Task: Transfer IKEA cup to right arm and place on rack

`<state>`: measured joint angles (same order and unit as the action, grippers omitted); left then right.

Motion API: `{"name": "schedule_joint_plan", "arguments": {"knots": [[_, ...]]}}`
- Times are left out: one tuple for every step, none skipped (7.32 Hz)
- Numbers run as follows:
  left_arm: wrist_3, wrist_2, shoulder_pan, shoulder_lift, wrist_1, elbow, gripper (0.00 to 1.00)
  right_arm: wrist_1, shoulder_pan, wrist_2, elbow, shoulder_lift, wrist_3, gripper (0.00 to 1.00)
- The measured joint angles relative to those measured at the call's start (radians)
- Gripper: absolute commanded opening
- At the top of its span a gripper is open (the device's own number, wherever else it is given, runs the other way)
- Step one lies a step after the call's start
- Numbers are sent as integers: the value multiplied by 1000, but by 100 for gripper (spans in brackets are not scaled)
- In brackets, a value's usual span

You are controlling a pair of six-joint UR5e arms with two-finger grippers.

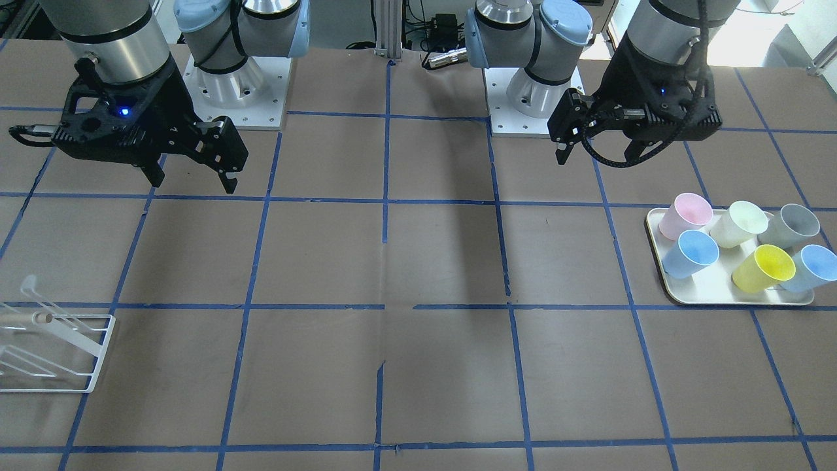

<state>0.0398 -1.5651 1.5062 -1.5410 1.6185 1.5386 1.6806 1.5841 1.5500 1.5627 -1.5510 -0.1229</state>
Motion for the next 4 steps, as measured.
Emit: {"name": "schedule_joint_plan", "arguments": {"knots": [[16,-3,-5,0,0,4,100,2,0,0,0,1,0,100],[49,-6,-20,-5,-1,7,100,3,0,1,0,1,0,100],[94,-1,-55,-15,0,9,100,3,0,1,0,2,0,100],[157,2,-110,-26,1,13,100,3,0,0,0,2,0,100]]}}
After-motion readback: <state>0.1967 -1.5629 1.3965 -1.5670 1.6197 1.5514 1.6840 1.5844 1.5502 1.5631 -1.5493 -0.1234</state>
